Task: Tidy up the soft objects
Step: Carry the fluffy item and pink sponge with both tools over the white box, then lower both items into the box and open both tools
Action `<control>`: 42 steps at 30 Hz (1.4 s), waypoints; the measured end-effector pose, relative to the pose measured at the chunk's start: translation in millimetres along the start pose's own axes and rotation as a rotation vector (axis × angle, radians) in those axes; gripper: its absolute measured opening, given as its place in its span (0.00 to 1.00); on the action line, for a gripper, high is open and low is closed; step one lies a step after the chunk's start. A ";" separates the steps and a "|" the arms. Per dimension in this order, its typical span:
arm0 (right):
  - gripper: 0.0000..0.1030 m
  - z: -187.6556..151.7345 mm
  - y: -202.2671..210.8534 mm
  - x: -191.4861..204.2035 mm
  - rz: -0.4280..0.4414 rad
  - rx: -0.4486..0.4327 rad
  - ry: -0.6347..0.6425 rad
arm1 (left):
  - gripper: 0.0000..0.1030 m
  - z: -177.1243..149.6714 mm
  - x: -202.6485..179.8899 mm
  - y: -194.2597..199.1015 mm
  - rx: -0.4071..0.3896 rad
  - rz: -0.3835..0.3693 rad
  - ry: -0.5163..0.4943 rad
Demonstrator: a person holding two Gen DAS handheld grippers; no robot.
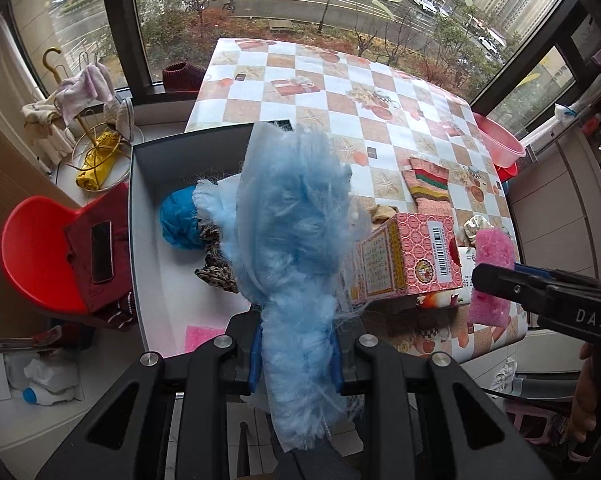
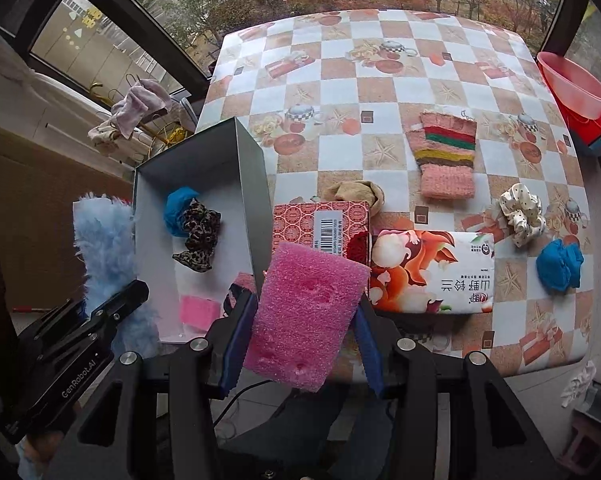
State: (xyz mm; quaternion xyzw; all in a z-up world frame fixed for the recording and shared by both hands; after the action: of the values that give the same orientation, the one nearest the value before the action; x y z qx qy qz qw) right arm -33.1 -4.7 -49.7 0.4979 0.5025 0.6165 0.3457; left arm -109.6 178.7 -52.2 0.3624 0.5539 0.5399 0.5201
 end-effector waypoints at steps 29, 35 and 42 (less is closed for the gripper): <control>0.49 20.2 -23.0 78.9 -0.002 0.058 0.196 | 0.27 -10.5 46.3 -8.6 0.002 0.035 0.124; 0.49 22.2 -36.6 85.3 0.010 0.091 0.202 | 0.27 -13.4 59.5 -18.9 0.029 0.055 0.151; 0.49 25.0 -52.8 95.0 0.028 0.128 0.217 | 0.27 -19.1 64.7 -34.9 0.069 0.074 0.149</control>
State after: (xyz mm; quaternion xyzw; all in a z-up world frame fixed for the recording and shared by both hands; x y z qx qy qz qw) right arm -38.2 103.8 -75.4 0.4561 0.5683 0.6383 0.2482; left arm -135.3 231.4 -100.6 0.3592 0.5954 0.5648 0.4443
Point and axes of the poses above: each gripper's, at about its wrist camera, not at the fingertips, and y roughly against the way its jaws point, x to its left, z to its top, the point moved 2 cm from there along -y, roughly the way its jaws point, and after that the axes turned 12 degrees about x, right-handed, at the moved point
